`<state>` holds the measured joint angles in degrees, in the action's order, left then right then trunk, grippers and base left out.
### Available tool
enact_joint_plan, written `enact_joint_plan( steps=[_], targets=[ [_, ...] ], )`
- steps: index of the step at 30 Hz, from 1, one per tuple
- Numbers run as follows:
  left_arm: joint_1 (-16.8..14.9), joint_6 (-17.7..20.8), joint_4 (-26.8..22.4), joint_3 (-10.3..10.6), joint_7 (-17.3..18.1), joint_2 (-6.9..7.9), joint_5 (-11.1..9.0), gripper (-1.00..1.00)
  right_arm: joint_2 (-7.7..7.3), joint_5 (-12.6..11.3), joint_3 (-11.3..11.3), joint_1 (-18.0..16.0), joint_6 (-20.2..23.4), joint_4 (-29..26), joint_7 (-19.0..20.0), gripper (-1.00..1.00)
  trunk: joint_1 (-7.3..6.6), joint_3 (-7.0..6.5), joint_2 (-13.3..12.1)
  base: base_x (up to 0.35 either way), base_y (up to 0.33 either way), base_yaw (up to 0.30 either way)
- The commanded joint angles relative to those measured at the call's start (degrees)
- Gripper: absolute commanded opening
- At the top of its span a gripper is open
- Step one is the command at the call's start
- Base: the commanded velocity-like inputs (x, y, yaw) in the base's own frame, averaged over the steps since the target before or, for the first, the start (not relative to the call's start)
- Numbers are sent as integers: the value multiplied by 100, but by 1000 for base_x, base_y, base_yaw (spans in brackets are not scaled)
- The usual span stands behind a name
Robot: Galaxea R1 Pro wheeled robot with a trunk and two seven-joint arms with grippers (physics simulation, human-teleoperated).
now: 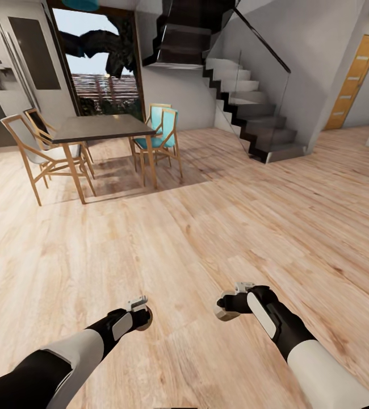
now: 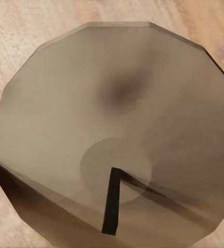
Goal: Place each of the two pumpkins and all three candles from the living room inside a cabinet in the living room (use any cabinet), then make sure every cabinet is closed, and position the cauldron so it is next to a table in the living room.
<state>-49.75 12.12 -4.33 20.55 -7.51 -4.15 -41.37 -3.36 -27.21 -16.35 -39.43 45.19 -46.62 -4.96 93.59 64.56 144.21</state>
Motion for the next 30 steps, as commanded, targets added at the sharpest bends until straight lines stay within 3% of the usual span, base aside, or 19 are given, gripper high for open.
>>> enact_joint_plan(
  steps=[1, 6, 11, 30],
  targets=[
    [0, 27, -14, 46, -32, 1, -58, -100, -7, -62, -22, -3, 15, -6, -56, -100, -3, -8, 0, 0, 0, 0],
    [0, 27, -15, 42, -32, 1, -100, -100, -7, -70, -20, -3, 16, -5, -50, -100, -16, -74, -6, 0, 0, -2],
    [0, 21, 0, 59, -24, 0, -409, -100, -7, -60, -26, -3, 17, 3, -39, -100, -29, -140, -13, 0, 0, -108],
    [0, 18, 49, 67, -32, -7, -442, -100, -8, -48, -46, 127, 69, 12, -55, -100, -78, -388, -38, 0, 0, -117]
  ],
)
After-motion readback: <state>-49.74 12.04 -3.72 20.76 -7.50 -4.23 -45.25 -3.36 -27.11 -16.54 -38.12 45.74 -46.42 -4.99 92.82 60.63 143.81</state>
